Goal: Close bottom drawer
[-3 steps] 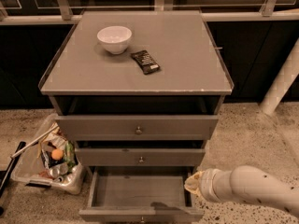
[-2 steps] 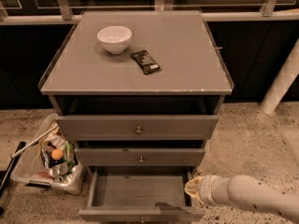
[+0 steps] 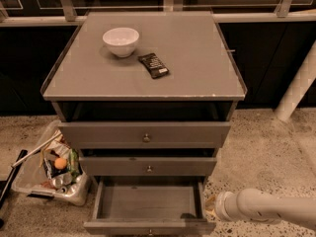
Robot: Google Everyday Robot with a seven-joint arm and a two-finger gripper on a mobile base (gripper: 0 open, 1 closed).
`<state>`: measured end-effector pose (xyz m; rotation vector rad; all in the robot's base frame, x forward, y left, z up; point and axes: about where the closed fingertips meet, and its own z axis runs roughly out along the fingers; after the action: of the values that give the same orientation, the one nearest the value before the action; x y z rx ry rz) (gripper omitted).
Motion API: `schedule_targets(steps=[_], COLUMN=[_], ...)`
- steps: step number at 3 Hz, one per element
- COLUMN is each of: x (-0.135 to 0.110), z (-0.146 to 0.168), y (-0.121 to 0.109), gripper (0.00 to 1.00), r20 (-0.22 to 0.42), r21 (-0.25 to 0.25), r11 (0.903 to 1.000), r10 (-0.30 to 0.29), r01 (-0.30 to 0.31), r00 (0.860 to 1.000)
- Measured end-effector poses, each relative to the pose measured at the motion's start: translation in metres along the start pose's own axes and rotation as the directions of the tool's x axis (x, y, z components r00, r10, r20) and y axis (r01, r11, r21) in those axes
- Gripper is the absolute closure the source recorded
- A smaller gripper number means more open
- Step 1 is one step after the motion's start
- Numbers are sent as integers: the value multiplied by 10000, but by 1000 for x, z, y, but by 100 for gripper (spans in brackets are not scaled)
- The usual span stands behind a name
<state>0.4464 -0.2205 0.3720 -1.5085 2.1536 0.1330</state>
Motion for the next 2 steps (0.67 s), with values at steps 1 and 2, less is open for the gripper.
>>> schedule_targets(steps=[1, 2], x=[3, 7], z=[8, 33], y=[4, 20], gripper=[100, 100], r20=[58, 726], r21=[-193, -722], r11=[9998, 9974], r10=[-10, 58], r01=[11, -6], r00=[10000, 9973])
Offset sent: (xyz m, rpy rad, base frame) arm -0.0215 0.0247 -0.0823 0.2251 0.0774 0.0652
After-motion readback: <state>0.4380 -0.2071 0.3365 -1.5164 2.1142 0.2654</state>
